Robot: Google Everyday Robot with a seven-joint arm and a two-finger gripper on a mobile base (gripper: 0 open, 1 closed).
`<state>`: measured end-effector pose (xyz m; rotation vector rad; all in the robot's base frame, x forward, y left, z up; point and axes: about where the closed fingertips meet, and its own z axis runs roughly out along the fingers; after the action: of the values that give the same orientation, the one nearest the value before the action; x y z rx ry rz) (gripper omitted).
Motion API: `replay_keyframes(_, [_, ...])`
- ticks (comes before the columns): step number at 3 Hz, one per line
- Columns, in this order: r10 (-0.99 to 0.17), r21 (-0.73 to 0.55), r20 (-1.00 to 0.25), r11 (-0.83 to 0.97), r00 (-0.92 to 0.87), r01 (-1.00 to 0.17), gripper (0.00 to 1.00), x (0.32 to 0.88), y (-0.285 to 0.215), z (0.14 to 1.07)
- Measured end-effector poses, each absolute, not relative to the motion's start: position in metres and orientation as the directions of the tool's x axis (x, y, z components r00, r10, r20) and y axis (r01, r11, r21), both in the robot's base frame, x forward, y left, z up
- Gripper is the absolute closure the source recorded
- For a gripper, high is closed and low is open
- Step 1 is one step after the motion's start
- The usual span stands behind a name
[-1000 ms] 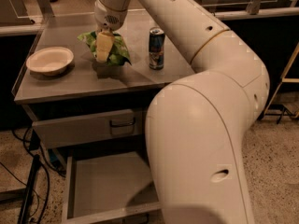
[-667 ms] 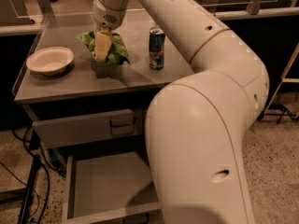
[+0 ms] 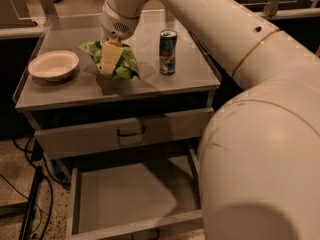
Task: Place green rice chip bag into middle drawer
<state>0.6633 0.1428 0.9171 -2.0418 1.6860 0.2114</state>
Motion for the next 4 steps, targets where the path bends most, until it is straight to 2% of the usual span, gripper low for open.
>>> replay_keyframes(1, [-0.864, -0.224, -0.455, -0.125, 0.217, -0.967, 1.00, 0.598, 0.139, 0.905])
replay_keyframes(2, [-0.864, -0.224, -0.455, -0.125, 0.217, -0.967, 1.00, 0.598, 0.139, 0.905])
replay_keyframes(4, [-0.864, -0.198, -0.470, -0.097, 0.181, -0.975, 1.00, 0.537, 0.117, 0.912])
